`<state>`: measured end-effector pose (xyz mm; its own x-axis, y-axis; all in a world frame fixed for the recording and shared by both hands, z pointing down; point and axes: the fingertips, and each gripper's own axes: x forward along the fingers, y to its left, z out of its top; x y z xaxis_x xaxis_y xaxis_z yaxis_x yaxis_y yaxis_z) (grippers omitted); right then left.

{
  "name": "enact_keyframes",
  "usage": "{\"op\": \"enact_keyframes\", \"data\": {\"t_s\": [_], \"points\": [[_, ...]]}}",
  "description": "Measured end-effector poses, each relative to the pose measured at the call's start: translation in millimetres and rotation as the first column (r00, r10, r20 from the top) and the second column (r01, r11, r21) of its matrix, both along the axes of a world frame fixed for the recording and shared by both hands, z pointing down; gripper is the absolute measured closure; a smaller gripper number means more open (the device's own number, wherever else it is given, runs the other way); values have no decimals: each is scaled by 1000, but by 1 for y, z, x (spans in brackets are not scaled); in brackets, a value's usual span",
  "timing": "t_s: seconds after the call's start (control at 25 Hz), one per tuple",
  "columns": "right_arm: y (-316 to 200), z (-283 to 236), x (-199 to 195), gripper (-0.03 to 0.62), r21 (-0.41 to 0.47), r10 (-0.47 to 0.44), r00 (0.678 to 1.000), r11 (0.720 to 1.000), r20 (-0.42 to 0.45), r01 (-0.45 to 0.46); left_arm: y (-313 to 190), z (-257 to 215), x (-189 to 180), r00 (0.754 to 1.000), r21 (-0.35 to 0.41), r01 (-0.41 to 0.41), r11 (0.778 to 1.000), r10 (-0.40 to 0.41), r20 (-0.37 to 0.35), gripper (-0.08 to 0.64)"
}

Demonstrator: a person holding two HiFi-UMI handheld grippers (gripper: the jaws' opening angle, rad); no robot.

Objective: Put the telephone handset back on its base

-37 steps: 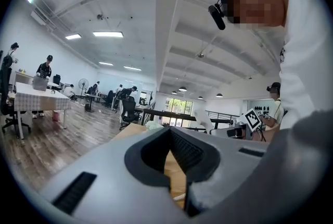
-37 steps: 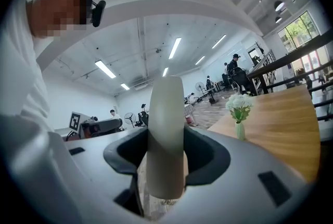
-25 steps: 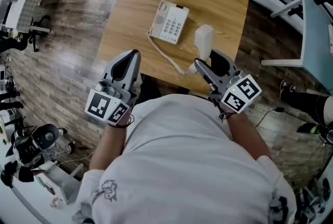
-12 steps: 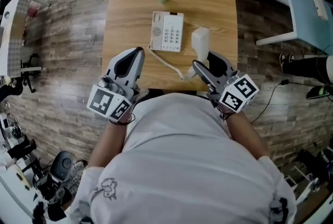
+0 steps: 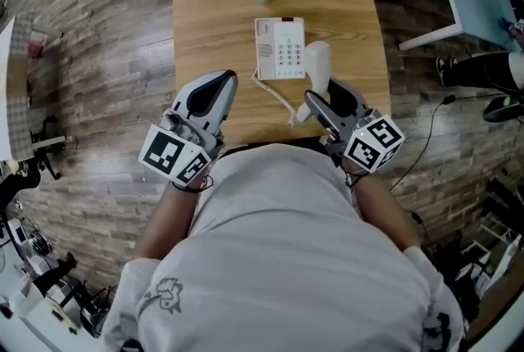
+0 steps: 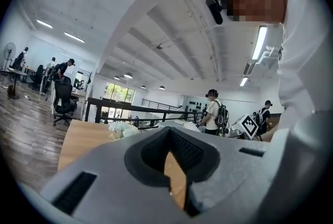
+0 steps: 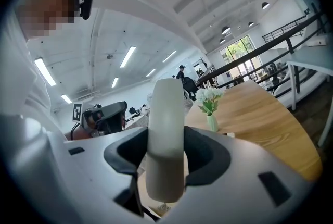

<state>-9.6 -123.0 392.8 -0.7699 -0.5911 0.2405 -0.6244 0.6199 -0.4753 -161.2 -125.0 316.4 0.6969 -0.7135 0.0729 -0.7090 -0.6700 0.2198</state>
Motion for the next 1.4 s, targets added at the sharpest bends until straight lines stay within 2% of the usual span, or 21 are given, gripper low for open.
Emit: {"op": "enact_keyframes", "data": {"t_s": [0.32,0.56,1.4], "points": [[8,18,-33,371,-45,54,997,997,-60,-57,8,18,-27,997,-38,-66,997,64,-40,555],[-2,34,-45,373,-74,72,993,994,-92,-79,3,35,-28,995,-77,-93,993,89,-49,555],[-76,137,-62,374,-215,161,974,957,-162,-194,-40,119,-36,999,-201,-27,979,33,26,555]]}}
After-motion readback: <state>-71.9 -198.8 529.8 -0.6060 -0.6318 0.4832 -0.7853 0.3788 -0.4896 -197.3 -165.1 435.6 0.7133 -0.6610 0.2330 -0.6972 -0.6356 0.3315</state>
